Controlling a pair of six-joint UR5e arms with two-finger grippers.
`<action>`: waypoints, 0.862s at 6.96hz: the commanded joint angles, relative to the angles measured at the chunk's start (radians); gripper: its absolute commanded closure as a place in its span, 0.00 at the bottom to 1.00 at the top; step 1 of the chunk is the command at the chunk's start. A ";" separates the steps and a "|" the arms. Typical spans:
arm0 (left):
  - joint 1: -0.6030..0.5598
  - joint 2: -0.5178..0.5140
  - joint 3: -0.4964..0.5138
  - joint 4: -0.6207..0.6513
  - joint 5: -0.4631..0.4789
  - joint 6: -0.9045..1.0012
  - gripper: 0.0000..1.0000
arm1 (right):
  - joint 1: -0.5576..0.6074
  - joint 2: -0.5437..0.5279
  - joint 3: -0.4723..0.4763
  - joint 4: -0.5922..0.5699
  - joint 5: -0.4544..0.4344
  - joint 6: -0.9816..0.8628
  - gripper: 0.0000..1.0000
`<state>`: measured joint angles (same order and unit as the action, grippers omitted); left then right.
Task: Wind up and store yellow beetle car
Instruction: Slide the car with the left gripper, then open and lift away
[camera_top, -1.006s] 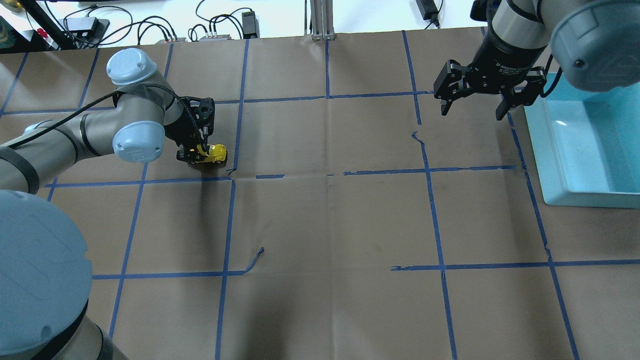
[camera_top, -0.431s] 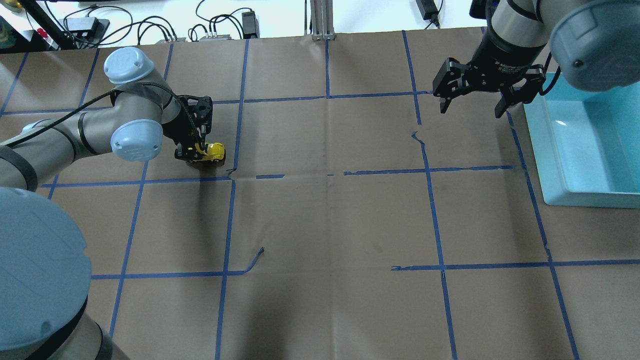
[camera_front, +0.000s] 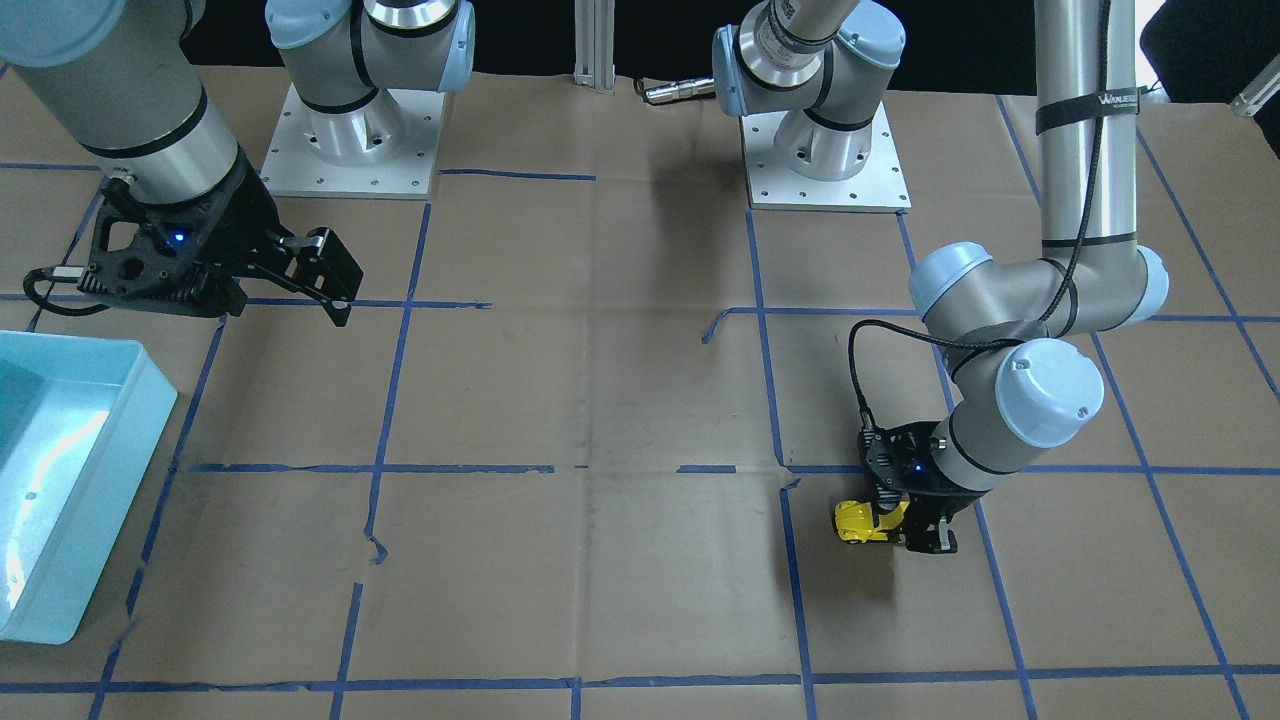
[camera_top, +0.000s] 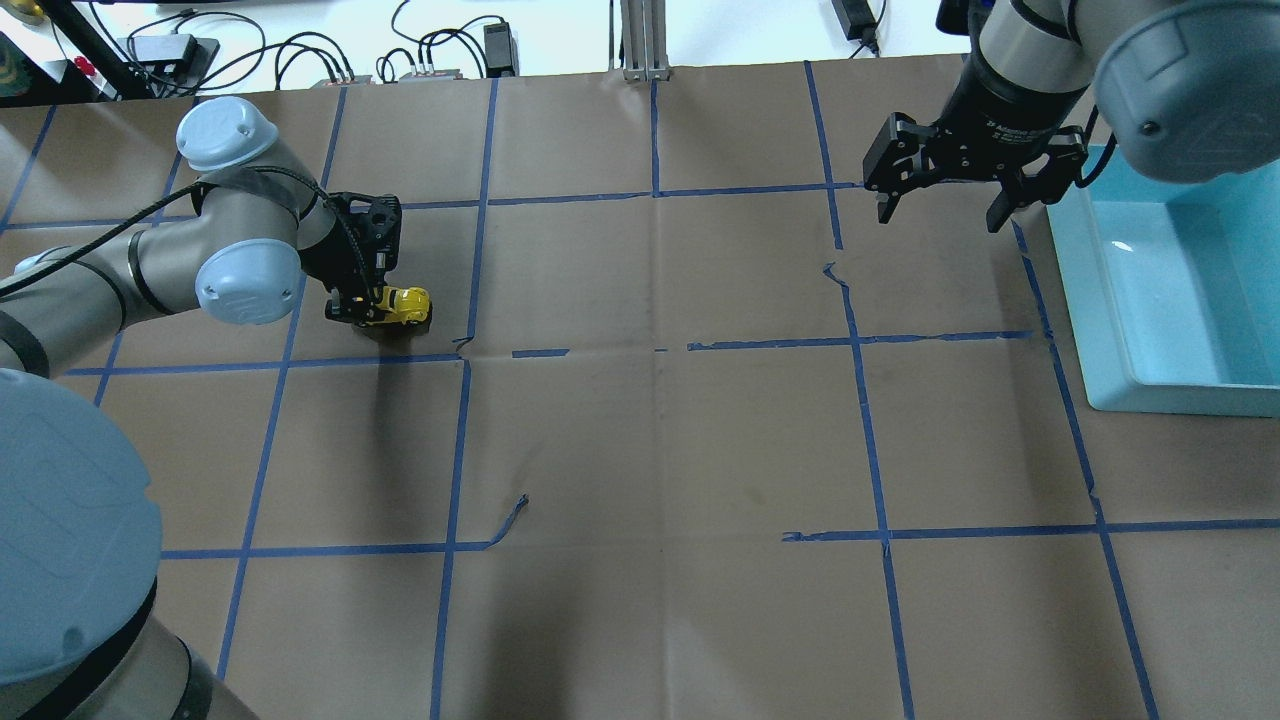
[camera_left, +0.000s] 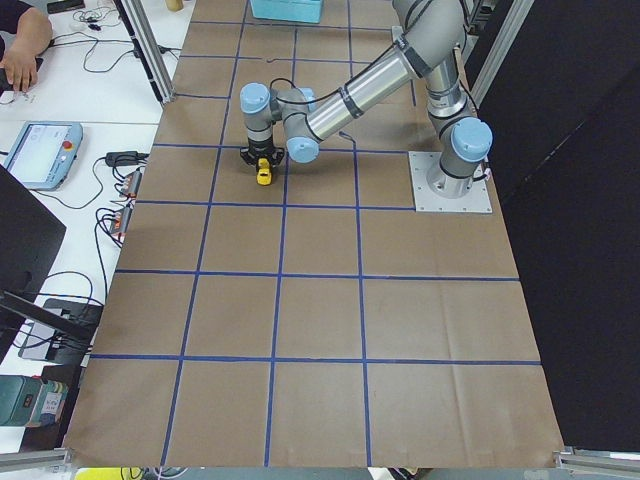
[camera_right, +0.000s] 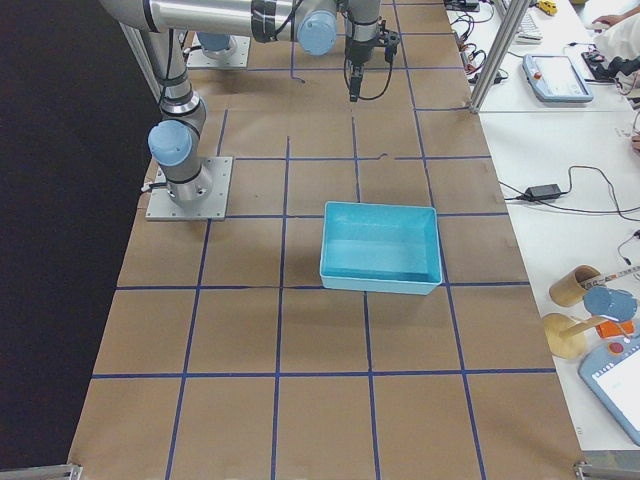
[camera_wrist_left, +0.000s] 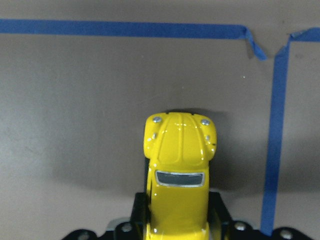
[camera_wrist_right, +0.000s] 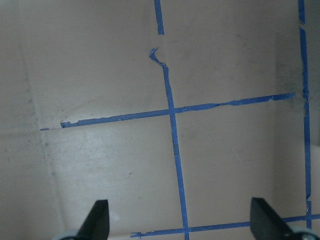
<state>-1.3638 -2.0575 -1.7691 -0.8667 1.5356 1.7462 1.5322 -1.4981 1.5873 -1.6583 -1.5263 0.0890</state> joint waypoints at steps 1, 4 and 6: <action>0.017 -0.006 -0.003 0.000 0.000 0.038 0.99 | 0.000 0.006 0.000 0.000 0.000 0.002 0.00; 0.046 -0.006 0.005 0.000 0.001 0.044 0.99 | 0.000 0.015 0.000 -0.012 0.011 0.002 0.00; 0.077 -0.006 -0.001 0.000 0.000 0.050 0.99 | 0.003 0.021 0.000 -0.015 0.017 0.005 0.00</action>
<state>-1.3004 -2.0648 -1.7678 -0.8657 1.5356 1.7923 1.5341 -1.4821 1.5877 -1.6715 -1.5123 0.0920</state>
